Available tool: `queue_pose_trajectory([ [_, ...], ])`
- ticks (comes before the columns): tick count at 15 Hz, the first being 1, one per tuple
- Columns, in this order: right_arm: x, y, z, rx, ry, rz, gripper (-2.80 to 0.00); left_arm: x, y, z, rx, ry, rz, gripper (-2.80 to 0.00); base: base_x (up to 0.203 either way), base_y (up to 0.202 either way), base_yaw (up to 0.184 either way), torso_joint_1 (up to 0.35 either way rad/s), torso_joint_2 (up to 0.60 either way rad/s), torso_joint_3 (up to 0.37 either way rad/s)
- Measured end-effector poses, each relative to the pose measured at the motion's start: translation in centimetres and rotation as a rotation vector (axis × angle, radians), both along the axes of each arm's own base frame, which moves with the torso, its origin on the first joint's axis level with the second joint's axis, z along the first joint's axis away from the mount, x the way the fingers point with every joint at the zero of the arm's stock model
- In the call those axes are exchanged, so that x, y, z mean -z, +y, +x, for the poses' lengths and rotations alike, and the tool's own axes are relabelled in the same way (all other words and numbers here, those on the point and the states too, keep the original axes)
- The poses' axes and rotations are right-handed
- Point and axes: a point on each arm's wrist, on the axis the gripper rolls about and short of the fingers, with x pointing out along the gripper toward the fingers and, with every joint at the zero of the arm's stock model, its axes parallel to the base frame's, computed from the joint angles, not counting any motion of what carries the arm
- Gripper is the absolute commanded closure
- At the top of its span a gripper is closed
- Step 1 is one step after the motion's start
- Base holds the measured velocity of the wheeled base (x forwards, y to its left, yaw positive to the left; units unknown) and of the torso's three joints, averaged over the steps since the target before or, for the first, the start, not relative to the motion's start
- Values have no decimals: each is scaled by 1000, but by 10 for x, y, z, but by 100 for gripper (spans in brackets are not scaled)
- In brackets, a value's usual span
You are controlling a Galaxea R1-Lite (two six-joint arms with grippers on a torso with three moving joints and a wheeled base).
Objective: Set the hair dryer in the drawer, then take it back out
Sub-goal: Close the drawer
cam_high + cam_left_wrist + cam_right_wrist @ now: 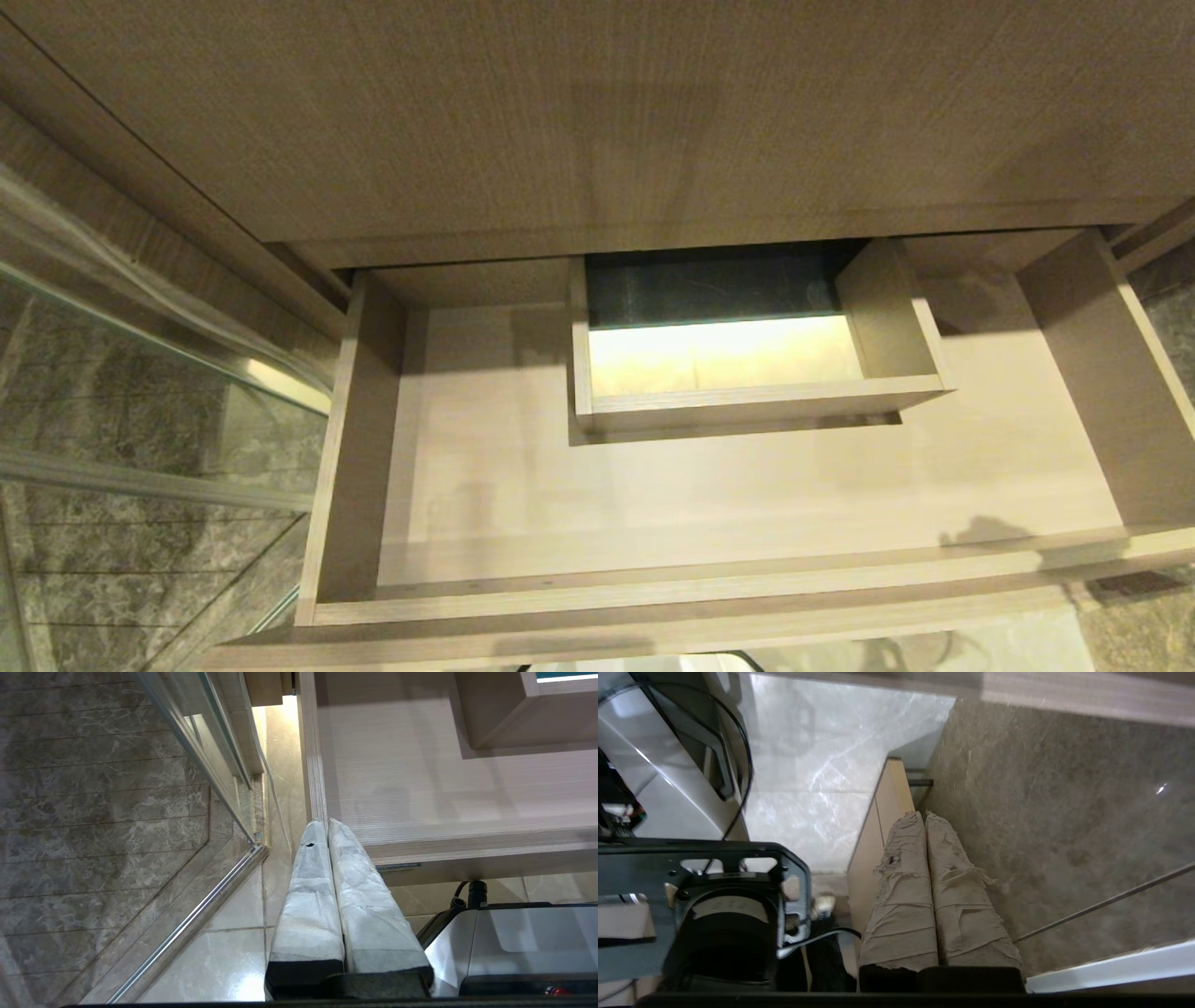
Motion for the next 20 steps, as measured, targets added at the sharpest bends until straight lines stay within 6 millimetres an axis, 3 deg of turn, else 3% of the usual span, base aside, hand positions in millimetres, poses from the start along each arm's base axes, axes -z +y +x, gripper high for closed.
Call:
queue_pose_trajectory([
  [6,9,-13,22,-57,273,39,0,0,0,0,0,0,0,0,0,0,0,0,0,0],
  [15,31,-36,68,-53,384,91,0,0,0,0,0,0,0,0,0,0,0,0,0,0],
  [20,45,-45,83,-40,483,72,0,0,0,0,1,0,0,0,0,0,0,0,0,0],
])
